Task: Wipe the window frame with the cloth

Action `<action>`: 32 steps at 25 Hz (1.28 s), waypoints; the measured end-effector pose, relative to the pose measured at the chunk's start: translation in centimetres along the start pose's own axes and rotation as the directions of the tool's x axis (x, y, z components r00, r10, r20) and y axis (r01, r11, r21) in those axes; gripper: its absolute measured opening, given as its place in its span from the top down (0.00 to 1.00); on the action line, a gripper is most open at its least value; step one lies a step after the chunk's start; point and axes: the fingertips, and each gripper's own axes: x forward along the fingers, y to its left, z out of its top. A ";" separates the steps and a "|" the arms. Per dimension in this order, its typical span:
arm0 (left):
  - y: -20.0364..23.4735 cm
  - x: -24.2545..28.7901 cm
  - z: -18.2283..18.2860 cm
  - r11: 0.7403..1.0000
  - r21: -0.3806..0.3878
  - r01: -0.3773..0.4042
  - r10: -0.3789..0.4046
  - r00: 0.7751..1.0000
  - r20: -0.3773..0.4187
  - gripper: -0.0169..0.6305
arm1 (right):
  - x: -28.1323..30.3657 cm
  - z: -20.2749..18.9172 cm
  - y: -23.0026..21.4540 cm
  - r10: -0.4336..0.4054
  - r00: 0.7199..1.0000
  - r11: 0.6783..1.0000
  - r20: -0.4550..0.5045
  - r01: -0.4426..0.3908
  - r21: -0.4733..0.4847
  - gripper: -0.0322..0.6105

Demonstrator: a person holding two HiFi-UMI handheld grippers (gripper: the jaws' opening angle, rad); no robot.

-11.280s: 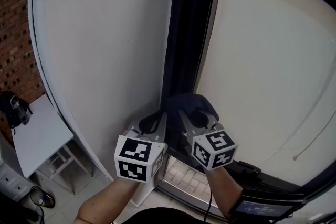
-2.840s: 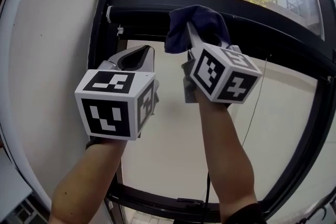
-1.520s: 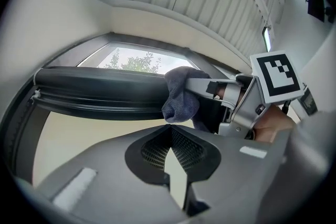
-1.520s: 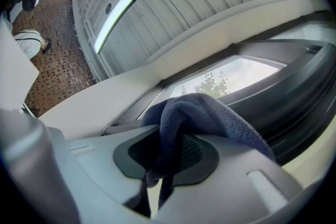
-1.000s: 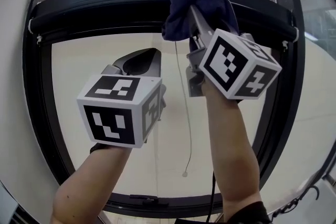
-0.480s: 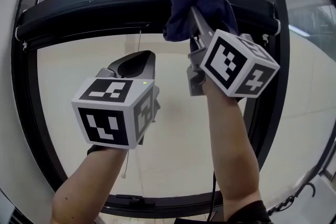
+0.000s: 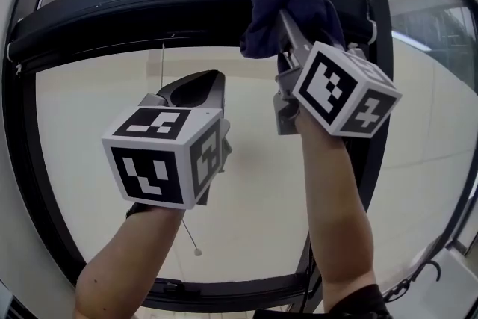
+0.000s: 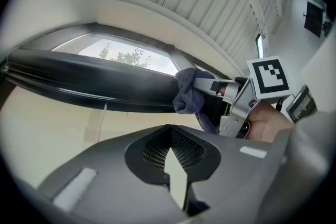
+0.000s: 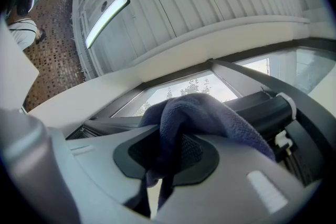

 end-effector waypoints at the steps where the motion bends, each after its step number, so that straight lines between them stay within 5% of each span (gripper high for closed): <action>1: -0.5 0.3 -0.1 1.000 -0.013 0.008 -0.008 1.000 0.003 0.98 | -0.2 0.0 -0.6 -0.004 1.000 1.000 -0.006 0.004 -0.009 0.84; 26: -10.7 4.5 -0.3 0.989 -0.088 0.116 -0.112 0.992 0.055 0.98 | -6.1 2.0 -13.3 -0.162 0.986 0.984 -0.042 0.158 -0.083 0.84; 32: -12.3 4.5 -0.4 0.991 -0.054 0.121 -0.119 0.992 0.044 0.98 | -6.7 2.4 -14.3 -0.162 0.985 0.986 -0.058 0.159 -0.057 0.84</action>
